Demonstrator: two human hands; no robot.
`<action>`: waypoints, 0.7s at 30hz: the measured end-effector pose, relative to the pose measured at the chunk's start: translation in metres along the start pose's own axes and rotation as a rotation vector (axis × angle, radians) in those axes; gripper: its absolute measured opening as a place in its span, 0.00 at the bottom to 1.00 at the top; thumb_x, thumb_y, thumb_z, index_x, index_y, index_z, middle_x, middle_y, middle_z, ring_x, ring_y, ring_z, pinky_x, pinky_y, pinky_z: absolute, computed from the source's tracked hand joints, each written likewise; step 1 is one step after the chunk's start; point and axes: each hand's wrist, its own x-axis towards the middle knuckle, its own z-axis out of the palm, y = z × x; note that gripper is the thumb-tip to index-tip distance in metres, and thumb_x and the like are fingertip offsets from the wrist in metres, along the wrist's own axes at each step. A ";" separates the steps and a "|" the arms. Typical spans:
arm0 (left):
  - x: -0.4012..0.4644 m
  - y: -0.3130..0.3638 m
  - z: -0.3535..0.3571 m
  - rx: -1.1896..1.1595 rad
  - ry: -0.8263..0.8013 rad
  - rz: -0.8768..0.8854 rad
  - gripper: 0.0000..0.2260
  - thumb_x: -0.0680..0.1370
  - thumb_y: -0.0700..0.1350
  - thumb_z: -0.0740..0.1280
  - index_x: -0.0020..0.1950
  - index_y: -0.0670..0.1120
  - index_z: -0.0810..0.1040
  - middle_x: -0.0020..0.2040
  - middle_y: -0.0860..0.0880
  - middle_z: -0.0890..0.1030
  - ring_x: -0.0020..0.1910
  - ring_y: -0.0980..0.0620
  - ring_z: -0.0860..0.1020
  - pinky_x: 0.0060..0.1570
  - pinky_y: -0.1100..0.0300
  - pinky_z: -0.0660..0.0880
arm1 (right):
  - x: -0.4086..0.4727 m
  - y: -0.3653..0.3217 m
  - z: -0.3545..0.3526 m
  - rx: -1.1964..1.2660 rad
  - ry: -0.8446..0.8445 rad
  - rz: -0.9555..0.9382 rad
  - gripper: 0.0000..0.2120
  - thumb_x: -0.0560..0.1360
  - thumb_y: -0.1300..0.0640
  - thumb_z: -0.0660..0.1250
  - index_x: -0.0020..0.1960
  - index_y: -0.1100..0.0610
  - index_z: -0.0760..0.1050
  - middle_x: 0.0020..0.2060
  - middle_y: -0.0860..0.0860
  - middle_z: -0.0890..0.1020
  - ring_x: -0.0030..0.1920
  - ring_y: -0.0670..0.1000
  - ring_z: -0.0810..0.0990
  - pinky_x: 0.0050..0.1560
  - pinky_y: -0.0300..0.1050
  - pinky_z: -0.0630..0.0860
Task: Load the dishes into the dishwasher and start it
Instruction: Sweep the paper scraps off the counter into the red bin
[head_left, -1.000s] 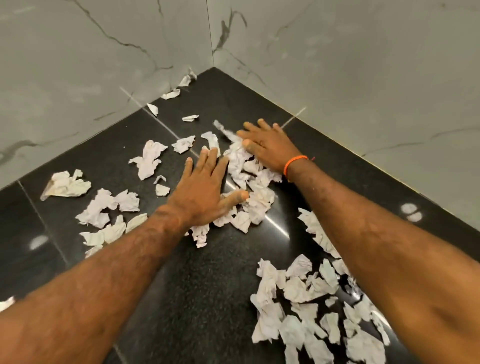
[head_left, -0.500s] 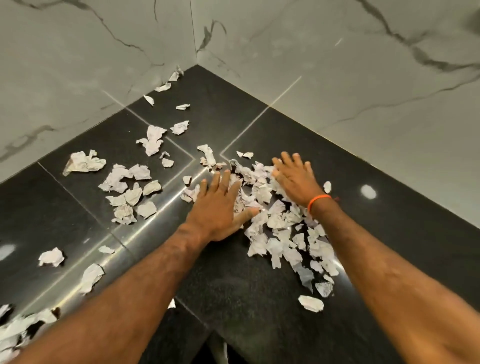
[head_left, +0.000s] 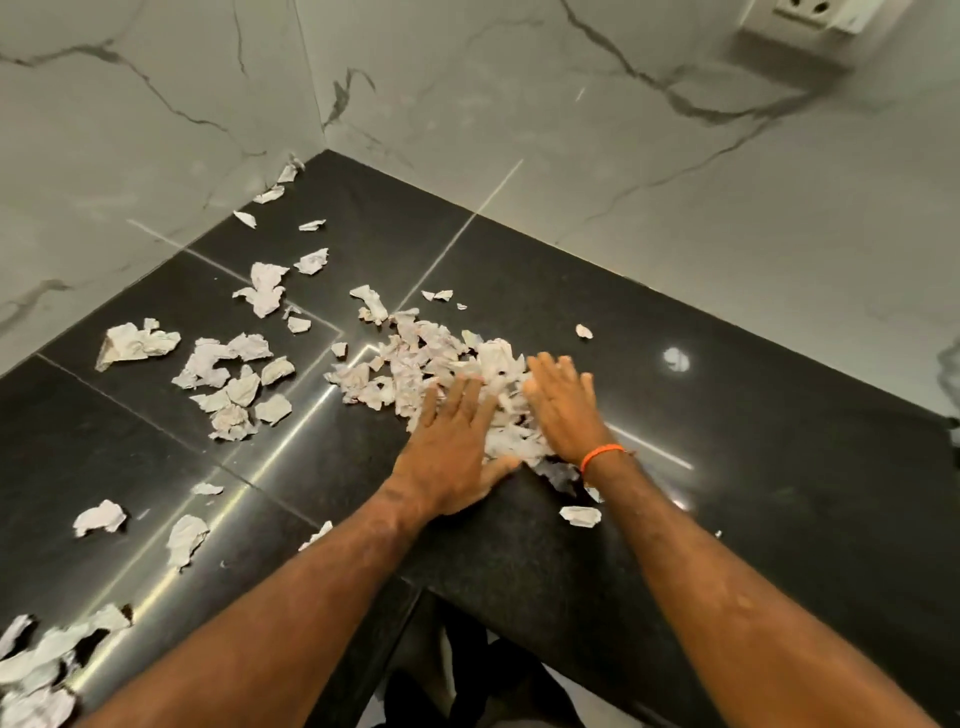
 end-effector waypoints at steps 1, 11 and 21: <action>-0.001 -0.002 -0.001 -0.006 0.018 -0.048 0.39 0.81 0.68 0.48 0.83 0.46 0.43 0.83 0.42 0.39 0.80 0.44 0.34 0.78 0.40 0.37 | -0.004 -0.005 0.000 0.106 0.028 -0.036 0.27 0.84 0.42 0.45 0.80 0.50 0.58 0.80 0.50 0.57 0.80 0.54 0.51 0.79 0.60 0.45; -0.005 0.009 -0.003 -0.010 0.019 0.031 0.38 0.81 0.70 0.45 0.83 0.47 0.43 0.83 0.44 0.39 0.81 0.46 0.34 0.79 0.43 0.39 | 0.025 0.023 -0.017 0.040 -0.056 -0.100 0.22 0.85 0.47 0.48 0.78 0.47 0.62 0.79 0.45 0.61 0.80 0.54 0.50 0.77 0.65 0.41; -0.027 0.029 0.008 -0.036 0.217 0.025 0.35 0.82 0.65 0.45 0.82 0.44 0.55 0.83 0.40 0.50 0.82 0.43 0.43 0.79 0.39 0.43 | -0.108 0.012 0.029 0.110 0.393 0.304 0.24 0.84 0.44 0.46 0.70 0.53 0.70 0.70 0.53 0.74 0.74 0.56 0.65 0.76 0.59 0.56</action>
